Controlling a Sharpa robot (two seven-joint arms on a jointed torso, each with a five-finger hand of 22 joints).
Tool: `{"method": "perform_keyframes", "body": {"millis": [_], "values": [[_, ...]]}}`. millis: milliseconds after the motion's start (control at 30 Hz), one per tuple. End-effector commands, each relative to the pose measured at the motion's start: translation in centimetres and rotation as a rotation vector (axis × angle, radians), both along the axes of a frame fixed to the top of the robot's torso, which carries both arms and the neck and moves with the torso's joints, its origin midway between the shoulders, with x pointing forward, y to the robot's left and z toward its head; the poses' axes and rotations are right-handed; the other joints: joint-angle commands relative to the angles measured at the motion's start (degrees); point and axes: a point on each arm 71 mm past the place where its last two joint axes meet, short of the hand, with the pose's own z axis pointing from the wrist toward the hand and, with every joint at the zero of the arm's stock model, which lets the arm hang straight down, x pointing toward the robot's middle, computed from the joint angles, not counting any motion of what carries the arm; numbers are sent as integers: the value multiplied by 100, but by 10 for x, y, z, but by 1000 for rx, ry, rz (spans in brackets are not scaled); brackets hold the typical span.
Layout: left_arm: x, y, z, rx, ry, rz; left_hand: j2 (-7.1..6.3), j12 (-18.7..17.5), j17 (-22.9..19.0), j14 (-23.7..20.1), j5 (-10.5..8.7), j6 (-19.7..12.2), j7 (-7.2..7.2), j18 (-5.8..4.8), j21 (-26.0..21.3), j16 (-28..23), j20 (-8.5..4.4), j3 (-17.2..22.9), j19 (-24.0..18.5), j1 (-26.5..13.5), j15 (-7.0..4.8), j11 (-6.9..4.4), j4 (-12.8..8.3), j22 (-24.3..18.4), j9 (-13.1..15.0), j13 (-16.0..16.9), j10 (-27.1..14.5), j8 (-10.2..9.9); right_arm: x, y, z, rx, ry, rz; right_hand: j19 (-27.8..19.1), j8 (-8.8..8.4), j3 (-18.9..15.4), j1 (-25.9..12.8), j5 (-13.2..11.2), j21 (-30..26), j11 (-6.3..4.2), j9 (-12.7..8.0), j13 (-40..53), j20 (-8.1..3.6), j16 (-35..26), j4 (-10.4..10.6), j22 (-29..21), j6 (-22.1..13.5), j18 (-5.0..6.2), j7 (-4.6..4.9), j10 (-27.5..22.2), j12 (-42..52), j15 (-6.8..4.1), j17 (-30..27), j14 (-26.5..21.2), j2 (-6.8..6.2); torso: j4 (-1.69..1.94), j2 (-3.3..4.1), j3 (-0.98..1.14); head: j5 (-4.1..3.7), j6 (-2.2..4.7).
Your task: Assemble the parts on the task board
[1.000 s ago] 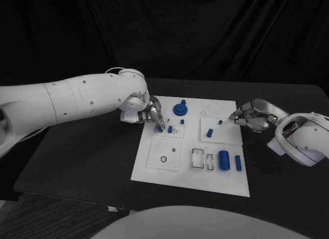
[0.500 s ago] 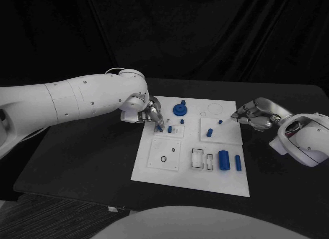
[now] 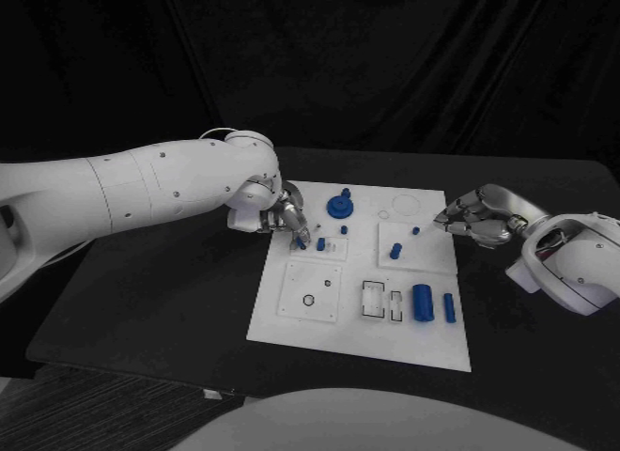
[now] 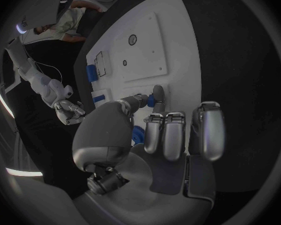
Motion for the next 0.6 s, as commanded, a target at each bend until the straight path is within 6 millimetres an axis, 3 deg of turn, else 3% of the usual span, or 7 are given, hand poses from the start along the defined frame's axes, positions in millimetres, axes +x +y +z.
{"method": "perform_keyframes", "body": {"millis": [33,200,433,467,600], "values": [[-1,-2,-1,1,17,-16,179,-4,1514,644,182,-79,-95,-124,-74,58,7,-132,67,173,20,2,-32,1236,-53,1462,608,-77,0,0,-2,-13,18,-5,-16,53,192,-3,75,-117,-138,-3,331,-16,-67,15,658,-25,122,7,234,-103,-86,553,142,17,3,4,1,-11,0],[-2,-2,-3,4,24,-21,179,-4,1514,644,132,-82,-93,-124,-77,58,10,-173,66,169,23,5,-35,1236,-64,1462,608,-90,0,1,-3,-17,26,-4,-23,50,200,8,82,-135,-136,-4,325,-16,-75,13,654,-30,125,8,228,-109,-86,546,138,16,2,-1,1,-8,0],[-2,-1,-4,25,14,-31,157,-4,1514,644,-62,-98,-86,-123,-83,58,17,-338,65,161,30,12,-49,1235,-114,1462,608,-155,0,1,-4,-20,33,-4,-34,44,212,25,89,-166,-135,-5,318,-16,-86,10,647,-38,129,11,220,-116,-85,538,134,14,1,-1,2,-7,0],[-1,-1,-4,28,10,-31,174,-4,1514,644,-166,-101,-82,-123,-91,58,25,-415,62,145,31,16,-20,1233,-151,1462,608,-199,0,1,-4,-21,34,-3,-35,42,217,31,93,-166,-134,-5,314,-16,-89,9,647,-40,129,12,215,-120,-84,535,132,13,0,1,2,-6,0],[-1,0,-4,34,1,-29,186,-4,1514,644,-214,-88,-74,-122,-90,58,25,-489,64,119,38,23,17,1234,-177,1462,608,-226,0,1,-4,-23,38,-4,-38,40,224,41,97,-175,-133,-5,311,-16,-96,7,645,-43,130,13,212,-123,-84,530,129,11,2,-1,0,-6,0]]}}
